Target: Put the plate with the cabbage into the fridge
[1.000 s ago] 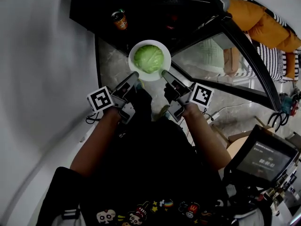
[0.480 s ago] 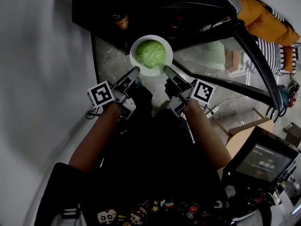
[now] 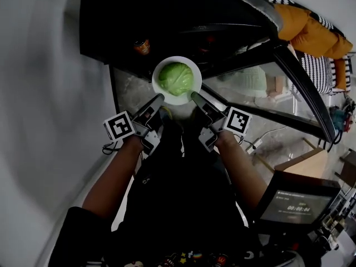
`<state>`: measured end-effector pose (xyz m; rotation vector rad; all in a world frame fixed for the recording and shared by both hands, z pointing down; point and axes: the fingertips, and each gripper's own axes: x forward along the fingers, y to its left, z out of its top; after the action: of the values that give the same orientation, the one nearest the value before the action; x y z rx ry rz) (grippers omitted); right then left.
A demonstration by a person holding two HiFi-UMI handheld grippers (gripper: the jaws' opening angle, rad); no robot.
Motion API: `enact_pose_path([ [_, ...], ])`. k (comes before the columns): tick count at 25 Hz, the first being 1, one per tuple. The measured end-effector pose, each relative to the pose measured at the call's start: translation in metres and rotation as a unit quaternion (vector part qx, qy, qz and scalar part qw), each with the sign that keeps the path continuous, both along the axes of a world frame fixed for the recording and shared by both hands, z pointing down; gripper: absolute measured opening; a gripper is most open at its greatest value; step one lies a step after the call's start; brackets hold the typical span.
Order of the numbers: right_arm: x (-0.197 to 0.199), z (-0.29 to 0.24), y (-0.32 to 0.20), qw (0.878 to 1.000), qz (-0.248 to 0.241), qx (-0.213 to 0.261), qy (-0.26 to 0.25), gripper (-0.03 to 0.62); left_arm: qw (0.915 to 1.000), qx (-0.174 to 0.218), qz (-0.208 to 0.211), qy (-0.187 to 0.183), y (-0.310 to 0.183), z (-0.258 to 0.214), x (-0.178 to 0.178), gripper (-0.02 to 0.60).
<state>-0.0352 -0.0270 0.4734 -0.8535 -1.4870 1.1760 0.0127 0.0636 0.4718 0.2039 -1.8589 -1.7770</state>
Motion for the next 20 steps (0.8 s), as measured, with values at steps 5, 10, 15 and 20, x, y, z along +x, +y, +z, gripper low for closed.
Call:
enact_pose_path([
  [5,-0.002,0.001,-0.003,1.000,-0.012,0.006,-0.007,0.017,0.9996,-0.028,-0.004,0.002,0.003,-0.002,0.001,0.011],
  [10,-0.005,-0.013,0.000,1.000,-0.006,-0.001,-0.030,0.017,0.9991,-0.036,-0.012,-0.020,0.004,-0.012,0.000,0.012],
  [15,-0.008,-0.026,0.000,0.998,-0.007,0.014,-0.063,0.017,0.9980,-0.031,-0.015,-0.053,0.005,-0.027,-0.005,0.012],
  [20,-0.010,-0.031,-0.001,0.998,-0.009,0.012,-0.057,0.017,0.9977,-0.033,-0.035,-0.048,0.007,-0.036,-0.004,0.012],
])
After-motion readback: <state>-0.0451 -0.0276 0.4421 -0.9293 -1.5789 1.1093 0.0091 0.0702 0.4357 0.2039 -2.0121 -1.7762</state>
